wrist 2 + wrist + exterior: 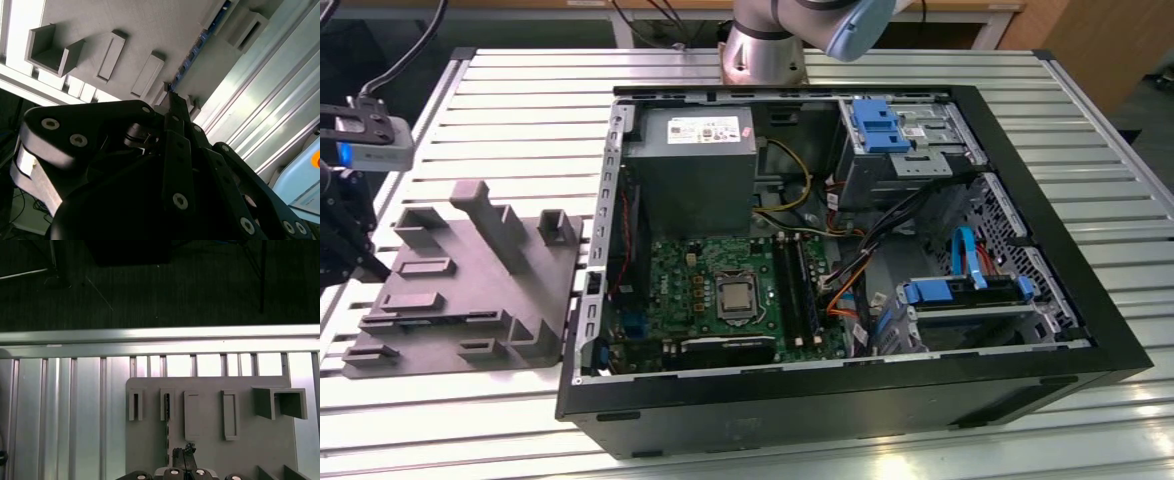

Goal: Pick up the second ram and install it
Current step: 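Pick up the second ram and move it above second insertion slot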

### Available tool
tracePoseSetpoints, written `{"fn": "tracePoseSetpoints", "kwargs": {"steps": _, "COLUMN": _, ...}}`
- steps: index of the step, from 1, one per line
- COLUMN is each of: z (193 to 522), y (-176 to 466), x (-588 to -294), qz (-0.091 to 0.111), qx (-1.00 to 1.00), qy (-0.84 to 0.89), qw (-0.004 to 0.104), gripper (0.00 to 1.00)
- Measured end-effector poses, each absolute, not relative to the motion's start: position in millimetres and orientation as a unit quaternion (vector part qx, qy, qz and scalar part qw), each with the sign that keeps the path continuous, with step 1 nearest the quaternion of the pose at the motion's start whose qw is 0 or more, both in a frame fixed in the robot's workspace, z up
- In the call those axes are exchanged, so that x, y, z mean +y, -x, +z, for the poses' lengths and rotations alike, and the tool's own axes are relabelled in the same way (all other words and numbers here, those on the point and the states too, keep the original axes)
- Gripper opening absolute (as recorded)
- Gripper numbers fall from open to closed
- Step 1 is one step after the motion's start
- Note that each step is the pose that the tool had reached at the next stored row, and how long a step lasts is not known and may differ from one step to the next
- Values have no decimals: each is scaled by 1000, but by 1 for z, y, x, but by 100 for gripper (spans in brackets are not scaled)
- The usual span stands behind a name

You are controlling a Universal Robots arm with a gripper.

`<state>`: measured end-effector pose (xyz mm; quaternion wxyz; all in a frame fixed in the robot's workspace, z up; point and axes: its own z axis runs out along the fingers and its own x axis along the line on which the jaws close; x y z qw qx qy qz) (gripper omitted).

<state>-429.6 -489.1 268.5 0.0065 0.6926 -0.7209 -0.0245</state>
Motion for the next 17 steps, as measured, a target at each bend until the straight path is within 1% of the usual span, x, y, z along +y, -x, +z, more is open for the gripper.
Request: {"fn": "tracePoseSetpoints", "kwargs": {"steps": 17, "z": 259, "y": 430, "x": -489, "qz": -24, "qx": -721, "qy": -693, "qw": 7, "gripper": 11}}
